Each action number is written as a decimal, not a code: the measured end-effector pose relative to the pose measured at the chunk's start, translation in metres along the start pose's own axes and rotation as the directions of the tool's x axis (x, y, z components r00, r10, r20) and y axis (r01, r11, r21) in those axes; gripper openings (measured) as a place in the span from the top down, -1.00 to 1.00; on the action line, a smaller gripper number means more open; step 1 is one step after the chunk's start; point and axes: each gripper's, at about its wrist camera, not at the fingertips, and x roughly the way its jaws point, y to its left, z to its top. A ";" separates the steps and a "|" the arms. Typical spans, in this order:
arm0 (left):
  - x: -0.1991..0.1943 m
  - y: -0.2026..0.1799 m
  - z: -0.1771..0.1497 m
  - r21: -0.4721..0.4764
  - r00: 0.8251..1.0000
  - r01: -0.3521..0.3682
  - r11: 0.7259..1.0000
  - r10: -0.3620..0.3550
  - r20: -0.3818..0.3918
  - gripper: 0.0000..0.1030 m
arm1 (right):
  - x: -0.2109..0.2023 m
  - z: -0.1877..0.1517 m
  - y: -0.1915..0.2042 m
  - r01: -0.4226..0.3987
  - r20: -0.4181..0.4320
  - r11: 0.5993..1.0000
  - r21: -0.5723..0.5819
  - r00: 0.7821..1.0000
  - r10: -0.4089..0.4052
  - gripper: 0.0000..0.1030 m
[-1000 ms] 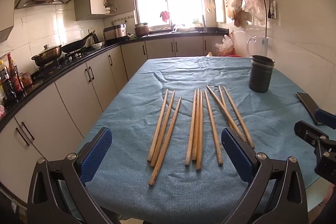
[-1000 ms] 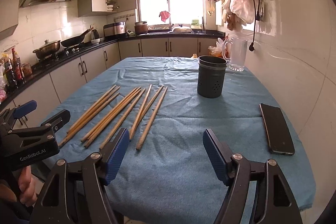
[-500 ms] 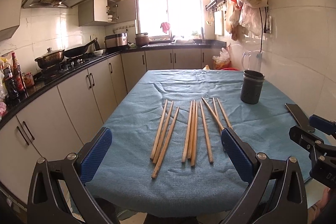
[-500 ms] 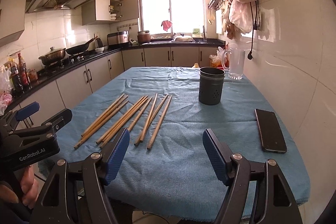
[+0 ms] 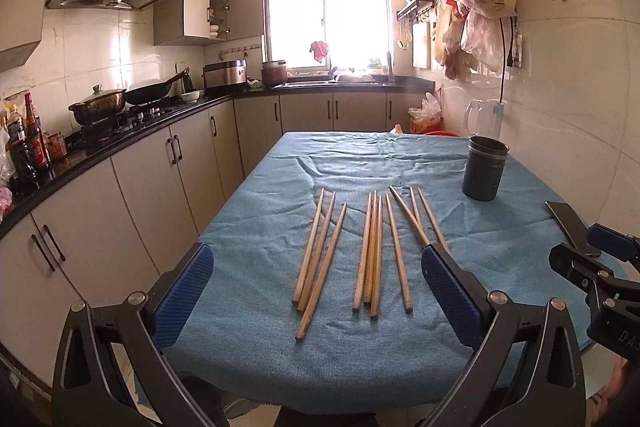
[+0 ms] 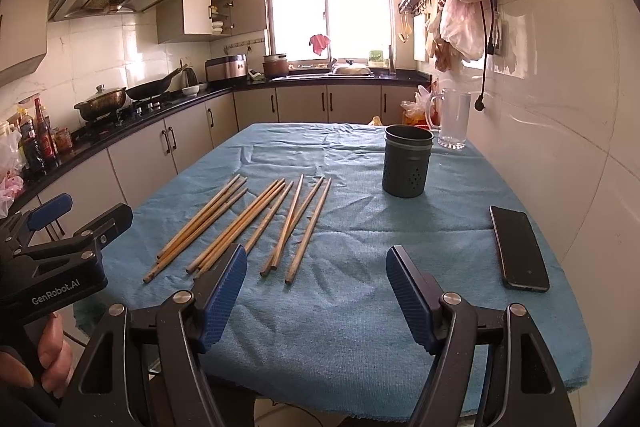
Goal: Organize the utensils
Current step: 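Move both tools over the loose wooden chopsticks on the towel, then close the left gripper on one chopstick while the right gripper grasps another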
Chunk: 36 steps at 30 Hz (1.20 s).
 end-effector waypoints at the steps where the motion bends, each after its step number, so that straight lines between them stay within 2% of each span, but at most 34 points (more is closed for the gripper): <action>1: 0.002 0.000 0.000 0.000 1.000 0.000 1.000 0.000 -0.005 -1.00 | 0.002 0.000 -0.001 0.001 -0.005 1.000 0.001 1.000 -0.001 -0.49; 16: 0.042 0.000 -0.008 0.007 0.995 -0.002 1.000 0.003 -0.099 -1.00 | 0.038 0.001 -0.008 -0.011 -0.100 1.000 0.027 0.995 0.014 -0.48; 21: 0.066 0.011 0.000 0.004 0.987 0.026 1.000 -0.025 -0.161 -1.00 | 0.064 0.014 -0.019 -0.044 -0.153 0.998 0.037 0.987 0.049 -0.28; 23: 0.084 0.021 0.010 -0.024 0.974 0.059 0.998 -0.063 -0.217 -1.00 | 0.081 0.026 -0.029 -0.093 -0.209 0.991 0.092 0.972 0.111 -0.17; 24: 0.089 0.025 0.012 -0.034 0.970 0.065 0.997 -0.071 -0.233 -1.00 | 0.089 0.032 -0.034 -0.117 -0.231 0.986 0.120 0.962 0.142 -0.01; 25: 0.097 0.032 0.016 -0.049 0.965 0.063 0.997 -0.073 -0.254 -0.99 | 0.095 0.036 -0.038 -0.128 -0.249 0.980 0.149 0.955 0.163 0.05; 29: 0.124 0.048 0.025 -0.086 0.935 0.100 0.991 -0.123 -0.331 -0.91 | 0.126 0.053 -0.054 -0.143 -0.316 0.958 0.248 0.923 0.220 0.15; 31: 0.141 0.056 0.027 -0.102 0.908 0.113 0.988 -0.144 -0.393 -0.67 | 0.141 0.060 -0.056 -0.150 -0.352 0.951 0.269 0.904 0.242 0.29; 33: 0.154 0.063 0.028 -0.134 0.885 0.132 0.982 -0.178 -0.431 -0.40 | 0.158 0.066 -0.056 -0.159 -0.385 0.944 0.291 0.883 0.267 0.35; 35: 0.170 0.069 0.029 -0.166 0.850 0.153 0.974 -0.216 -0.481 -0.38 | 0.171 0.070 -0.055 -0.158 -0.409 0.939 0.306 0.868 0.280 0.38; 36: 0.178 0.072 0.030 -0.185 0.835 0.161 0.969 -0.234 -0.498 -0.29 | 0.178 0.071 -0.054 -0.154 -0.419 0.938 0.309 0.864 0.280 0.38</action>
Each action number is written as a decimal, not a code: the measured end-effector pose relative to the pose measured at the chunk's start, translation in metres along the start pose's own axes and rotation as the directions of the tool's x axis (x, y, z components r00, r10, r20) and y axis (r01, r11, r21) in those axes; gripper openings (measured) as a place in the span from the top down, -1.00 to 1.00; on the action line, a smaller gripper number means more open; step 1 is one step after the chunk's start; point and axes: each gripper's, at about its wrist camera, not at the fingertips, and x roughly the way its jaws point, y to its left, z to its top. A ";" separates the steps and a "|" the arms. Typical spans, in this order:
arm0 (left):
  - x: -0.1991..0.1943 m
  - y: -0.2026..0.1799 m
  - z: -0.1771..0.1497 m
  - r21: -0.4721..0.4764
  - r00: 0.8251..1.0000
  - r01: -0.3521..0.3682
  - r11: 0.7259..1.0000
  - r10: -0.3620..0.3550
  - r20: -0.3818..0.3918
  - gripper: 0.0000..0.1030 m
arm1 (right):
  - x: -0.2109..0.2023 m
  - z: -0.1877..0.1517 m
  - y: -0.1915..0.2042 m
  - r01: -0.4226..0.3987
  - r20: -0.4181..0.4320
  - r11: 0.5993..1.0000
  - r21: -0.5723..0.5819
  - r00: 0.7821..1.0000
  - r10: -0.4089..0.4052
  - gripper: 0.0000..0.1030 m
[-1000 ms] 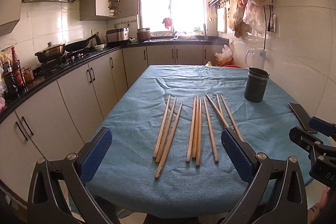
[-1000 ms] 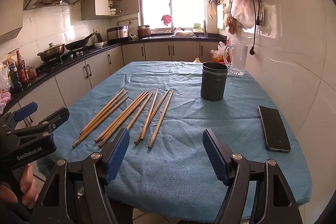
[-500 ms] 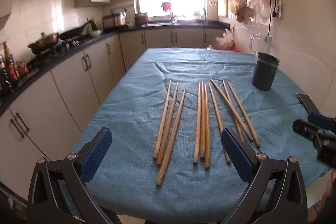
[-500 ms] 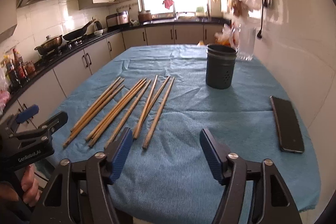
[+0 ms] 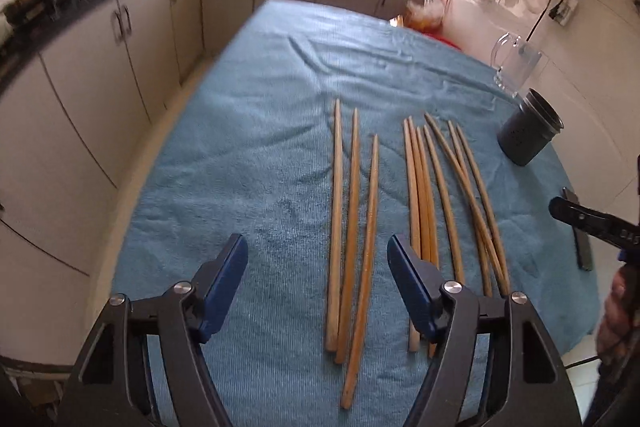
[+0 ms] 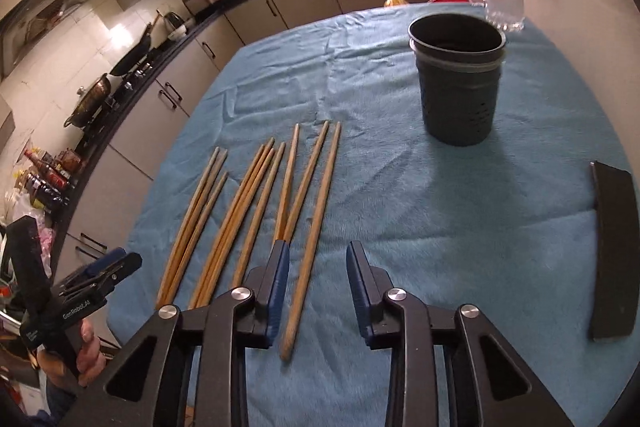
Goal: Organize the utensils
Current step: 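Close the left gripper on one chopstick while the right gripper grasps another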
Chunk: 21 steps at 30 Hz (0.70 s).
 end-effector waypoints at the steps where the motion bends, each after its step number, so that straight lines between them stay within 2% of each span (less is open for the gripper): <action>1: 0.005 0.003 0.005 -0.006 1.000 0.009 1.000 -0.009 -0.020 -0.19 | 0.004 0.004 0.000 -0.004 -0.010 1.000 0.003 1.000 0.004 0.39; 6: 0.032 -0.004 0.030 0.022 0.993 0.070 0.997 -0.067 -0.097 0.00 | 0.030 0.026 0.006 0.014 -0.072 1.000 0.007 0.997 -0.013 0.55; 7: 0.039 -0.005 0.036 0.023 0.993 0.061 0.998 -0.058 -0.107 0.11 | 0.035 0.029 0.006 0.022 -0.082 1.000 0.003 0.996 -0.021 0.56; 8: 0.044 -0.007 0.041 0.019 0.992 0.056 0.998 -0.054 -0.117 0.13 | 0.040 0.034 0.007 0.028 -0.089 1.000 0.002 0.996 -0.028 0.56; 10: 0.056 -0.012 0.051 0.038 0.986 0.076 0.996 -0.069 -0.149 0.14 | 0.049 0.042 0.008 0.045 -0.097 0.999 0.003 0.994 -0.044 0.56; 12: 0.065 -0.013 0.059 0.026 0.987 0.036 0.999 -0.032 -0.155 0.15 | 0.058 0.047 0.009 0.064 -0.113 0.998 -0.007 0.992 -0.064 0.56; 21: 0.098 -0.023 0.077 0.073 0.979 0.015 0.997 0.000 -0.202 0.18 | 0.091 0.061 0.007 0.118 -0.159 0.993 -0.018 0.980 -0.119 0.63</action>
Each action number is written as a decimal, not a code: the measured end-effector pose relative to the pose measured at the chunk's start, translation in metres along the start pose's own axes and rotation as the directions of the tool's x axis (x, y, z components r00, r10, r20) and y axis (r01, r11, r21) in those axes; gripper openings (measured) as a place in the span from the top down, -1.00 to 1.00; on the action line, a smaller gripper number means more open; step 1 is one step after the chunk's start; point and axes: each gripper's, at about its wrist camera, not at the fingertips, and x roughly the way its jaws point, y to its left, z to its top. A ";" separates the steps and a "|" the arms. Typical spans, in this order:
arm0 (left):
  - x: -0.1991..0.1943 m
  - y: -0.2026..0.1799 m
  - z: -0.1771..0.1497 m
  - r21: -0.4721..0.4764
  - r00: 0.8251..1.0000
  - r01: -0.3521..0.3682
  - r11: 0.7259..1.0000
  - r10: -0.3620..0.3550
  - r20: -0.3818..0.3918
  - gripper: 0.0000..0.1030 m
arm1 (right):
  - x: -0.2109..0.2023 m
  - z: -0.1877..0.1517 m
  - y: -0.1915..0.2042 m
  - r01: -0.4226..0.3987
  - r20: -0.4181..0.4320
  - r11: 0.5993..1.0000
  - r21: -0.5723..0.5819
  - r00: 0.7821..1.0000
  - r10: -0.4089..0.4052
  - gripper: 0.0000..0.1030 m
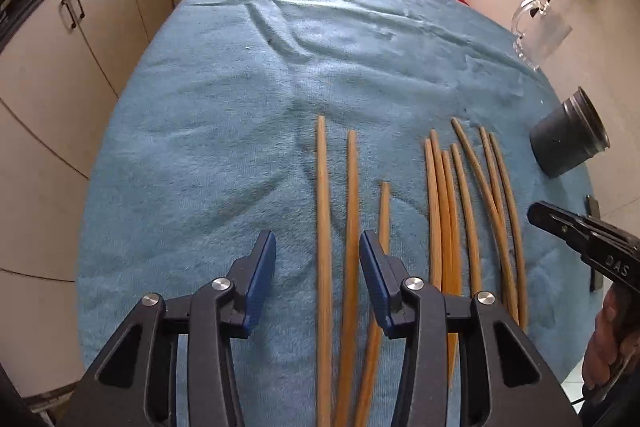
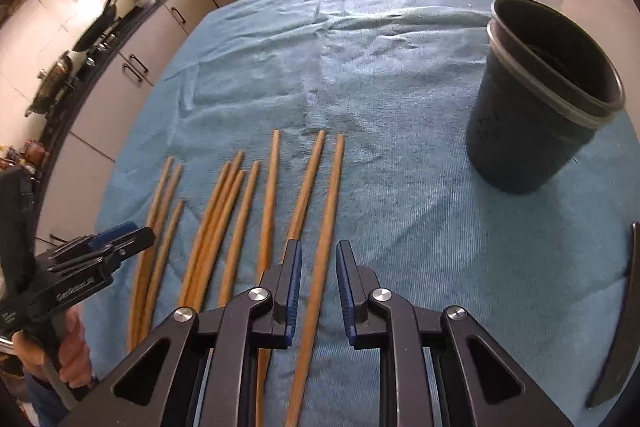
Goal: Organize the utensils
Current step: 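Close the left gripper on one chopstick while the right gripper grasps another, then lift both held chopsticks upright and carry them over the black utensil cup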
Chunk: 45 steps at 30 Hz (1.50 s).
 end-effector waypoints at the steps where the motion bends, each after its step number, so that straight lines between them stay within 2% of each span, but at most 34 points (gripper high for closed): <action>1: 0.001 -0.001 0.001 0.005 1.000 -0.009 1.000 0.009 0.002 0.19 | 0.003 0.001 -0.001 0.004 -0.006 1.000 0.004 1.000 -0.004 0.63; 5: 0.006 -0.008 0.007 0.029 0.999 -0.034 0.999 0.034 0.000 0.20 | 0.016 0.007 -0.003 0.026 -0.034 1.000 0.008 0.999 -0.026 0.63; 7: 0.008 -0.009 0.010 0.032 0.998 -0.059 0.998 0.058 0.004 0.27 | 0.020 0.010 -0.004 0.031 -0.041 0.999 0.007 0.999 -0.031 0.63; 13: 0.007 -0.003 0.010 0.025 0.999 -0.049 0.999 0.048 0.009 0.36 | 0.025 0.017 0.005 0.053 -0.043 0.998 -0.036 0.998 -0.054 0.63; 17: 0.009 -0.004 0.014 0.024 0.998 -0.062 0.998 0.062 0.014 0.36 | 0.029 0.020 0.015 0.101 -0.034 0.991 -0.089 0.994 -0.105 0.62; 18: 0.011 -0.005 0.016 0.027 0.997 -0.072 0.997 0.071 0.016 0.36 | 0.030 0.021 0.018 0.116 -0.033 0.988 -0.104 0.992 -0.120 0.66; 19: 0.012 -0.008 0.017 0.034 0.996 -0.087 0.996 0.086 0.022 0.39 | 0.031 0.021 0.019 0.128 -0.033 0.985 -0.113 0.991 -0.132 0.78; 21: 0.014 -0.011 0.019 0.034 0.993 -0.112 0.993 0.110 0.034 0.44 | 0.031 0.021 0.020 0.150 -0.034 0.981 -0.127 0.987 -0.155 0.82; 22: 0.014 -0.012 0.019 0.033 0.992 -0.120 0.992 0.119 0.041 0.71 | 0.031 0.022 0.018 0.138 -0.032 0.983 -0.117 0.989 -0.143 0.83; 23: 0.013 -0.011 0.018 0.026 0.993 -0.113 0.993 0.111 0.046 0.76 | 0.030 0.021 0.015 0.121 -0.029 0.987 -0.107 0.992 -0.125 0.84; 28: 0.004 -0.005 0.014 -0.001 0.997 -0.034 0.999 0.034 0.071 0.76 | 0.015 0.011 0.007 0.036 0.018 0.997 -0.061 0.999 -0.034 0.86; 30: 0.001 -0.007 0.012 -0.001 0.997 -0.023 1.000 0.023 0.080 0.76 | 0.005 0.005 0.010 -0.004 0.051 0.998 -0.068 0.999 0.008 0.86; 35: 0.001 -0.013 0.012 -0.001 0.997 0.006 1.000 -0.006 0.075 0.76 | -0.009 -0.004 0.023 -0.010 0.110 0.994 -0.106 0.994 0.022 0.86; 39: -0.001 -0.016 0.009 0.002 0.997 0.032 0.999 -0.033 0.071 0.75 | -0.013 -0.008 0.019 -0.026 0.111 0.995 -0.099 0.993 0.037 0.86; 45: -0.002 -0.006 0.012 -0.045 0.997 0.062 0.997 -0.059 0.058 0.76 | -0.020 -0.010 0.006 -0.044 0.126 0.997 -0.067 0.991 0.052 0.86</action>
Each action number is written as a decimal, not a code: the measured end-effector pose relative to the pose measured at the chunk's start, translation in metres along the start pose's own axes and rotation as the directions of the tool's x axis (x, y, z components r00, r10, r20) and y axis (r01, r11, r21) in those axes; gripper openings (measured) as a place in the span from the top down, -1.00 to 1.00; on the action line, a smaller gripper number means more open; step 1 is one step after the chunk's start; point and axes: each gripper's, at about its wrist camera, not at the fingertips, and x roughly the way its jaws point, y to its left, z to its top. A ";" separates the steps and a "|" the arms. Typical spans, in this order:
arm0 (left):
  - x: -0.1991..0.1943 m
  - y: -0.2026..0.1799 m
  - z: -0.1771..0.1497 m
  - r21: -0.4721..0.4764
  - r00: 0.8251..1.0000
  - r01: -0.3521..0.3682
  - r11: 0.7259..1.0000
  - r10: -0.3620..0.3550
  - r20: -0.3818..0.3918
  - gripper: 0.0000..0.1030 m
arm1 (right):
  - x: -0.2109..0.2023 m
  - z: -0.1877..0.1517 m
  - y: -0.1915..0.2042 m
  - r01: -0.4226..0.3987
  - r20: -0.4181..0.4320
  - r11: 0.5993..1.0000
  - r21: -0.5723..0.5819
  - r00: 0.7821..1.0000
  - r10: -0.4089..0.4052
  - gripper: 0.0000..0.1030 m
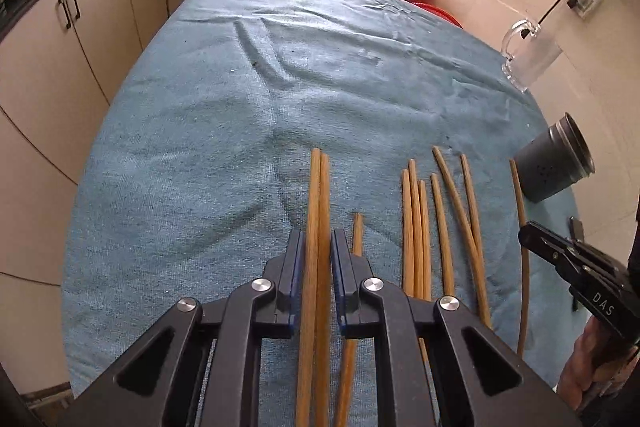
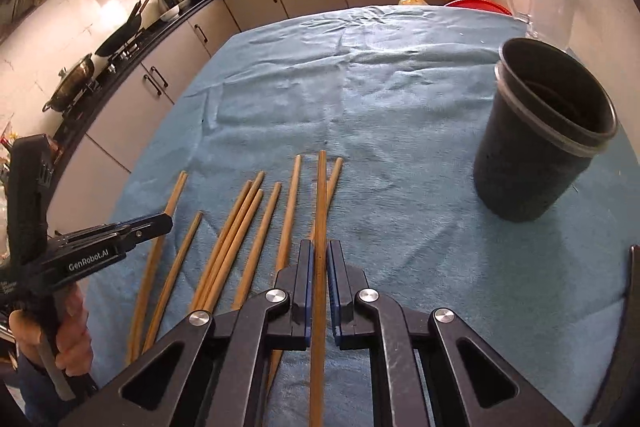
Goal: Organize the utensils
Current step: 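Lift both held chopsticks upright and carry them over the black utensil cup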
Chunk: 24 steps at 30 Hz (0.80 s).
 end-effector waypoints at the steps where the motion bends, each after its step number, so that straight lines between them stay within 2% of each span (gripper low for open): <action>1: 0.000 0.001 0.000 -0.004 1.000 -0.002 1.000 0.002 -0.001 0.75 | -0.001 -0.001 -0.001 -0.005 0.001 1.000 0.003 1.000 0.005 0.86; 24: 0.007 0.007 -0.001 0.022 0.998 -0.045 0.999 0.045 -0.041 0.75 | 0.002 -0.005 -0.007 -0.027 -0.012 1.000 0.013 1.000 0.027 0.86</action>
